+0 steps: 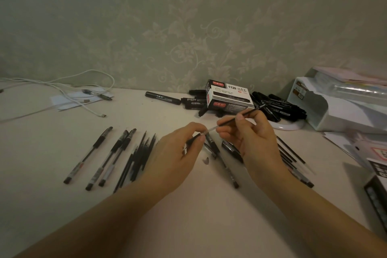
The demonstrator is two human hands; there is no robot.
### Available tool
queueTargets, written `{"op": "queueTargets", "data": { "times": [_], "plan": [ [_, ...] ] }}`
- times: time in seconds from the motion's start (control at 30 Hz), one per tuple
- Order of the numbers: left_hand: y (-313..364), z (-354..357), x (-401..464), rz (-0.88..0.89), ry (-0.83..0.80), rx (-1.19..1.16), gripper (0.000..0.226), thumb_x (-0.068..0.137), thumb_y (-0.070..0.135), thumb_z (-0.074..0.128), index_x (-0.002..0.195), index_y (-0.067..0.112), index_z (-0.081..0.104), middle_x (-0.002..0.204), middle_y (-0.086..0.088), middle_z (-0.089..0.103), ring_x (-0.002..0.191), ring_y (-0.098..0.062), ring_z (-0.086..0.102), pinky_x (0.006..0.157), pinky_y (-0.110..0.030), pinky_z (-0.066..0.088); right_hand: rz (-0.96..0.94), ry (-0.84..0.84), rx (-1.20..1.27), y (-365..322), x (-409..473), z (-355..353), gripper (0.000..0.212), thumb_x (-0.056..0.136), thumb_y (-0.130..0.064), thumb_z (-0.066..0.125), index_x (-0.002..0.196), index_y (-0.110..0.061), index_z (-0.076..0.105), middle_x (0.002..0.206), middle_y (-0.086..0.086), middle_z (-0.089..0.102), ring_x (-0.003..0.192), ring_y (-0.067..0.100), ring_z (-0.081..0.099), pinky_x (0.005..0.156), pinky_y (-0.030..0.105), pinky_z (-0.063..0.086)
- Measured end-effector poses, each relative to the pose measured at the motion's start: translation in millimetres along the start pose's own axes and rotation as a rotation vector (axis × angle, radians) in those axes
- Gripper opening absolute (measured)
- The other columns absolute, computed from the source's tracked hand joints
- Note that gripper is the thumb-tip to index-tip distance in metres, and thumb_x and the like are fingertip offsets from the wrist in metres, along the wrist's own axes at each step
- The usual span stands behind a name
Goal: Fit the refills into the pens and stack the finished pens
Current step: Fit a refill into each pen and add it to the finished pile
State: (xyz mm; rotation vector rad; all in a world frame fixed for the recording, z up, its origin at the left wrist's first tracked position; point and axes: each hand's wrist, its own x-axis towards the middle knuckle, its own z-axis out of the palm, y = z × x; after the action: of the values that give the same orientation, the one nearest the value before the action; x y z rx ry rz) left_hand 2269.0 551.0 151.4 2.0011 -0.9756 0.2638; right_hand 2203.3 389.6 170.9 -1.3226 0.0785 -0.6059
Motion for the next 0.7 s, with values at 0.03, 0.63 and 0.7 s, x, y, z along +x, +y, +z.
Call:
{"op": "queueTargets", "data": {
  "times": [0.03, 0.63, 0.7],
  "plan": [
    [0, 0, 0, 0.004, -0.005, -0.001, 0.015, 0.098, 0.033, 0.047, 0.108, 0.035, 0.058, 0.071, 0.030, 0.055, 0.065, 0.010, 0.051, 0.057, -0.004, 0.036, -0.003, -0.022, -0.018, 1, -1, 1, 0.011, 0.105, -0.012, 0.042, 0.107, -0.009, 0.052, 0.091, 0.012, 0.075, 0.080, 0.022, 0.074, 0.071, 0.022, 0.057],
    [-10, 0, 1, -0.007, 0.034, 0.032, 0.026, 0.096, 0.043, 0.040, 0.119, 0.043, 0.051, 0.069, 0.026, 0.050, 0.069, 0.010, 0.050, 0.056, -0.008, 0.033, -0.302, -0.468, -1.320, 16, -6, -8, 0.025, 0.084, -0.054, 0.066, 0.094, -0.032, 0.074, 0.085, -0.015, 0.060, 0.084, 0.005, 0.048, 0.073, 0.025, 0.040],
    [-11, 0, 0, 0.001, 0.035, 0.041, 0.026, 0.096, 0.042, 0.041, 0.119, 0.042, 0.053, 0.072, 0.030, 0.051, 0.072, 0.012, 0.051, 0.058, -0.006, 0.036, -0.310, -0.471, -1.306, 17, -6, -7, 0.019, 0.086, -0.047, 0.068, 0.091, -0.029, 0.074, 0.084, -0.015, 0.063, 0.083, 0.005, 0.049, 0.073, 0.023, 0.040]
  ]
}}
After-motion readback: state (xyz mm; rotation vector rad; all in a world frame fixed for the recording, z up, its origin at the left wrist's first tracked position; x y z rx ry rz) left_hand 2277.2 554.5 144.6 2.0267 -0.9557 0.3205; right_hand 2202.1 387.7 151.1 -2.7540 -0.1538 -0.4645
